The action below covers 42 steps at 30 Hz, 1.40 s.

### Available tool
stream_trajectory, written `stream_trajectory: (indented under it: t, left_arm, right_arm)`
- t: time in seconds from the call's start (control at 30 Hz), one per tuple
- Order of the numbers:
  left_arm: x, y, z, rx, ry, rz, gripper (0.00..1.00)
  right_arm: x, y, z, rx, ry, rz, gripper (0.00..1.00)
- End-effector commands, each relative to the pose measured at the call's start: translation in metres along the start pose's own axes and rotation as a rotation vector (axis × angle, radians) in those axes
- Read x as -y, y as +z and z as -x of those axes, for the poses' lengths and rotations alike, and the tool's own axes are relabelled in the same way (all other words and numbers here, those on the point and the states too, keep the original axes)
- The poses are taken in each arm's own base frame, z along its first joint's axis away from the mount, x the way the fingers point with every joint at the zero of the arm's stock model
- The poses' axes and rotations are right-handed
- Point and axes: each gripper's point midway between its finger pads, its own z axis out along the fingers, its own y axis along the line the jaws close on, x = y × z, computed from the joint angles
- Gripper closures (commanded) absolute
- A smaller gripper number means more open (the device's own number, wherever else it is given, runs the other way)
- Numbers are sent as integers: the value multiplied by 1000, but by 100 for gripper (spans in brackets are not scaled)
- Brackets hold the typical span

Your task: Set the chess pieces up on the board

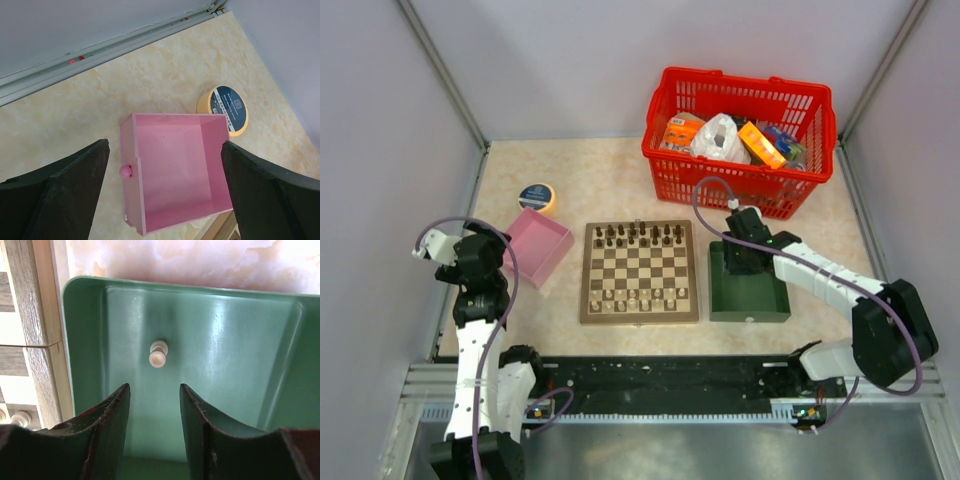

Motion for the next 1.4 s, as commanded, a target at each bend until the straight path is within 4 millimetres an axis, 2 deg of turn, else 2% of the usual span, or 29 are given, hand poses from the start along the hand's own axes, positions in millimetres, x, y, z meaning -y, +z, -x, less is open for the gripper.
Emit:
stream_trajectory:
  t: [0.0, 0.33, 0.77, 1.17, 1.37]
  left_arm:
    - [5, -2, 12, 37, -14, -18, 1]
    - [3, -2, 10, 36, -14, -15, 1]
    - [2, 0, 9, 33, -7, -8, 1]
    - [2, -1, 9, 33, -9, -8, 1]
    - [3, -1, 9, 33, -10, -12, 1]
  right_arm:
    - [-8, 9, 17, 49, -5, 38, 56]
    - [-4, 27, 20, 40, -19, 10, 59]
    - [-1, 36, 22, 40, -29, -11, 67]
    - [0, 29, 21, 46, -31, -2, 81]
    - [-3, 10, 29, 71, -32, 29, 85]
